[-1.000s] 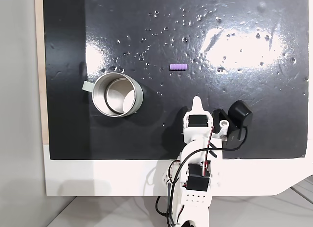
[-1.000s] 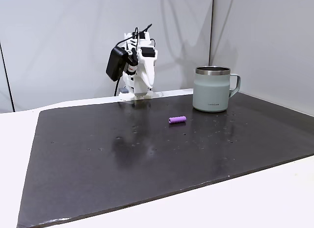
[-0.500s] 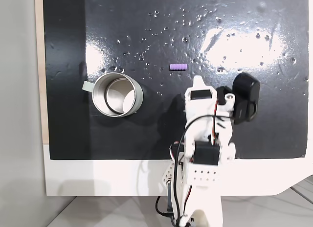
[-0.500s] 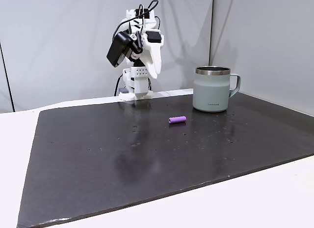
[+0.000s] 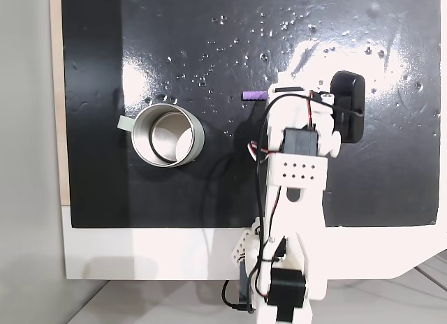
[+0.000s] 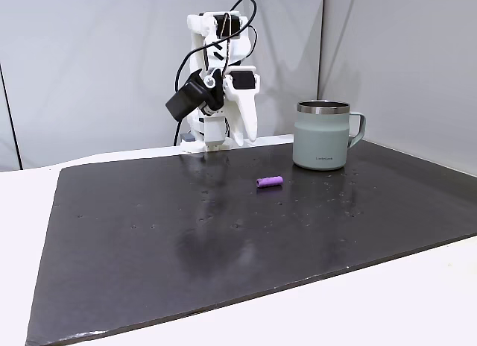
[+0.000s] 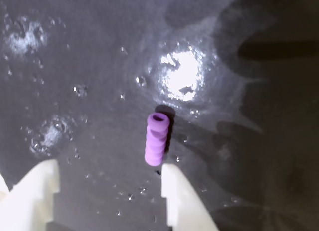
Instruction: Grasp a pengrip and put it in the cup.
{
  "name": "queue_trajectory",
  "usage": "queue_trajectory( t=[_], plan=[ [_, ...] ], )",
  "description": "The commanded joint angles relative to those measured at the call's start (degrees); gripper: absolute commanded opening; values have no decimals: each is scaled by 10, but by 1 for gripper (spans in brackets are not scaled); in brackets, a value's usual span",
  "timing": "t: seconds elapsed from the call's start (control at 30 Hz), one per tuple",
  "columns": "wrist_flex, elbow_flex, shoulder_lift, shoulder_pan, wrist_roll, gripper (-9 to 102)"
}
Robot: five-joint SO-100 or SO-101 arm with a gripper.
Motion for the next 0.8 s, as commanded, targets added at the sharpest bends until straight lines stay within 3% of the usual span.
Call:
queue_trajectory(
  t=[0.0, 0.77],
  plan=[
    [15, -73, -47, -11, 26, 26],
    [69, -209, -259, -99, 134, 29]
  ],
)
